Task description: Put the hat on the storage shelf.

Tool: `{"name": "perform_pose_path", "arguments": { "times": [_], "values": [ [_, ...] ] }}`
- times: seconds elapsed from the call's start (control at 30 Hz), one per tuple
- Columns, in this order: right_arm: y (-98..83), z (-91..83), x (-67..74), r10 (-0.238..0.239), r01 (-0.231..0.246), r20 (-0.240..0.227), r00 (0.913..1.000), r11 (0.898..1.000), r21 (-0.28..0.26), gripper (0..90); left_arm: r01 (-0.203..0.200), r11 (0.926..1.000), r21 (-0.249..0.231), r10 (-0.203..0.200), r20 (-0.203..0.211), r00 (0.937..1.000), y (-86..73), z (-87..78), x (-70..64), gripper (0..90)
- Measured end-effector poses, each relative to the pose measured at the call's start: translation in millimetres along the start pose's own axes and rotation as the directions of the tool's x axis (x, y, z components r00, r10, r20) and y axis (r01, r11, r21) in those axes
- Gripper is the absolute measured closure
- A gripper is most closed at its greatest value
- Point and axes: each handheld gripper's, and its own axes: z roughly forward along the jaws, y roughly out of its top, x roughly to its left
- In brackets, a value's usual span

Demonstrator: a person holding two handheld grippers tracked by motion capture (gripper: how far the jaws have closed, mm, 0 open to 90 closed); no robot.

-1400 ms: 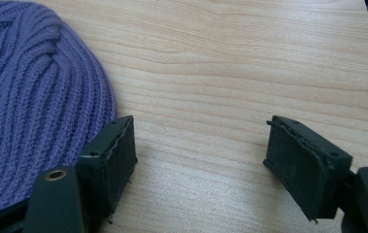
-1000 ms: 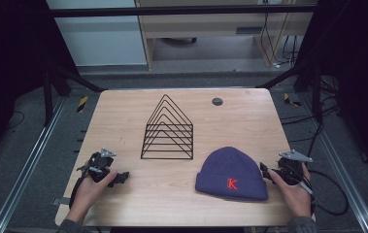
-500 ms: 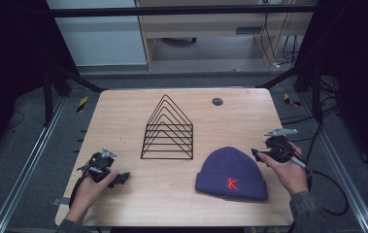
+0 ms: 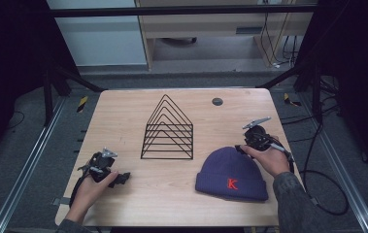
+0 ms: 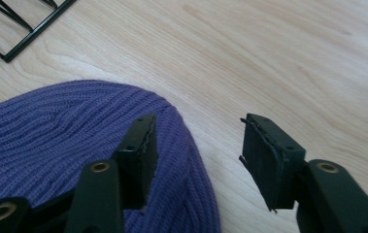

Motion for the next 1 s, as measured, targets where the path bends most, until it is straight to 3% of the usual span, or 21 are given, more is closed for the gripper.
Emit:
{"name": "perform_pose_path", "arguments": {
  "times": [0.1, 0.2, 0.5, 0.73, 1.0],
  "values": [
    [0.6, 9.8, 3.8, 0.011, -0.011, -0.026, 0.9996, 1.000, 0.012, 50.3, -0.004, 1.0000, -0.001, 0.004, 0.000, 1.0000, 0.1, 0.0, -0.1, 0.0],
    [0.0, 17.4, 8.0, 0.000, 0.000, -0.025, 0.9997, 1.000, 0.026, 51.0, -0.004, 1.0000, 0.000, 0.004, 0.002, 1.0000, -0.2, -0.2, -0.5, 0.0],
    [-4.5, 34.3, 9.1, 0.041, -0.039, -0.036, 0.9985, 0.997, 0.064, 48.3, -0.010, 0.9999, 0.007, 0.010, 0.005, 0.9999, 0.4, -0.3, -0.8, 0.0],
    [-5.2, 36.8, 9.1, 0.050, -0.047, -0.041, 0.9979, 0.996, 0.081, 50.0, -0.014, 0.9999, 0.003, 0.014, 0.002, 0.9999, 0.7, 0.2, -1.2, 0.0],
    [-5.9, 36.7, 9.9, 0.041, -0.036, -0.049, 0.9980, 0.993, 0.109, 59.8, -0.017, 0.9998, -0.003, 0.017, 0.003, 0.9998, 0.4, 0.4, -2.9, 0.0]
  ]
}}
